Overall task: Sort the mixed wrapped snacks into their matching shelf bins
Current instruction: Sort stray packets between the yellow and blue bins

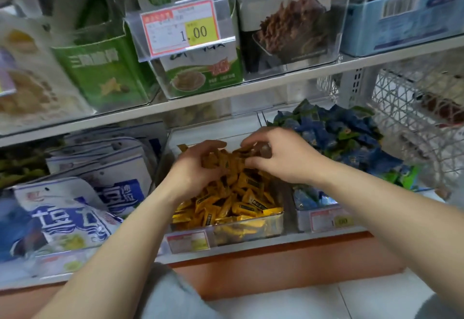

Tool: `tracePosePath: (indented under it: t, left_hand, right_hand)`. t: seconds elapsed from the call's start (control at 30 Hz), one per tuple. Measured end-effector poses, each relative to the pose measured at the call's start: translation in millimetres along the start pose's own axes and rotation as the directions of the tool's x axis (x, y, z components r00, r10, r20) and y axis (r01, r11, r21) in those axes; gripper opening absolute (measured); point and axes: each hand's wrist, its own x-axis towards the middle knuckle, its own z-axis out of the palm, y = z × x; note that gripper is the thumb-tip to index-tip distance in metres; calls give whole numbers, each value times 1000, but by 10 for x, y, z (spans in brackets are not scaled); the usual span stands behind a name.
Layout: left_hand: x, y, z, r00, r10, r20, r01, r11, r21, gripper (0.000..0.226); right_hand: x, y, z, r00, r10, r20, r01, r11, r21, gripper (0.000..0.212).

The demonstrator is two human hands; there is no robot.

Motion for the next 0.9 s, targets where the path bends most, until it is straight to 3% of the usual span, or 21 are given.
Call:
tracePosePath:
  t: [0.23,0.4,0.5,0.7,0.8,0.9]
  left_hand:
    - [-137,366,107,985,164,-58,-152,973,176,24]
    - [-236,850,508,936,346,61,-352,923,155,14]
    - [-215,1097,826,887,441,139,-457,881,122,15]
    - [-98,1264,1419,847,377,375,-471,860,198,53]
    - [-50,1295,1602,814,333,475,-476,851,221,70]
    - [-4,1317,1680,775,312,549,-509,824,250,72]
  right_hand:
    - [-417,405,-602,988,149,-41,-151,986,-64,17]
    - [-752,759,-962,971,236,-49,-239,968,-80,7]
    - [-914,895,-1019,959,279,51,-270,953,-135,10]
    - [-1078,1059,-922,855,372,361,-251,906,-340,27]
    - [-1059,1071,-924,817,383,430,-234,903,-360,34]
    - [-1011,1081,-892,817,370,443,-242,916,-320,32]
